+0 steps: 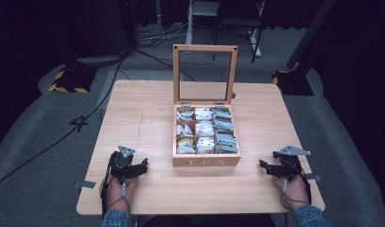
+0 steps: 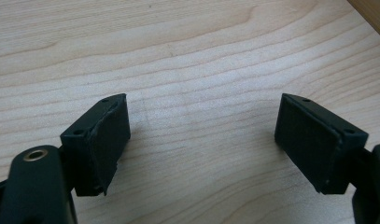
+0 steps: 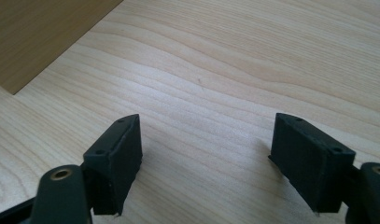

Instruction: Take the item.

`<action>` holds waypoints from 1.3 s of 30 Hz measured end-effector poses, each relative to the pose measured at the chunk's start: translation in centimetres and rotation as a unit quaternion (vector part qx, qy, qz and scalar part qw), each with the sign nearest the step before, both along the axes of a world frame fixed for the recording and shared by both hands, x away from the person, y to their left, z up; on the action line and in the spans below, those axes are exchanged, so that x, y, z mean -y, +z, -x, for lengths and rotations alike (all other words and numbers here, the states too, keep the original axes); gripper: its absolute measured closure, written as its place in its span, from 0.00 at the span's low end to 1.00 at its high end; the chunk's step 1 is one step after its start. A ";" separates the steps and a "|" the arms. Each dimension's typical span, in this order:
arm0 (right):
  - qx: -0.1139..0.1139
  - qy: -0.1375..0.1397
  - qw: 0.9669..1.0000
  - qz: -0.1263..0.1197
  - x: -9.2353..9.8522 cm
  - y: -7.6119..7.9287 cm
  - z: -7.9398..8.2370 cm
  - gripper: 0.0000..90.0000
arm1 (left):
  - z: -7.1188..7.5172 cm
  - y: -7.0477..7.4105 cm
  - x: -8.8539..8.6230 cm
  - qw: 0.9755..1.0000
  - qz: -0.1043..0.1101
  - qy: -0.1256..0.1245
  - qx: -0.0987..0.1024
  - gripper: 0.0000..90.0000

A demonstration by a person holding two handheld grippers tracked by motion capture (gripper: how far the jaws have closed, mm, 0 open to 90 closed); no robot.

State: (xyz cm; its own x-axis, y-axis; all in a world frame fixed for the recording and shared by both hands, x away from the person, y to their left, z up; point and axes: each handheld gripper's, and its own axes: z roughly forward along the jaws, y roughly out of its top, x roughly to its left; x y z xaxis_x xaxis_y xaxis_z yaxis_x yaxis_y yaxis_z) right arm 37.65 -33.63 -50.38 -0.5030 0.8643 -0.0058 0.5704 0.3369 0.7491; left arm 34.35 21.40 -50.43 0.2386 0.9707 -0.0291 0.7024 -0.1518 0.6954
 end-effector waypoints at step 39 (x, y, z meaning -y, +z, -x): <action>-0.049 -0.003 0.994 -0.100 0.9 2.5 -0.7 0.41 | -0.1 0.0 0.0 1.000 -0.003 -0.003 0.000 0.21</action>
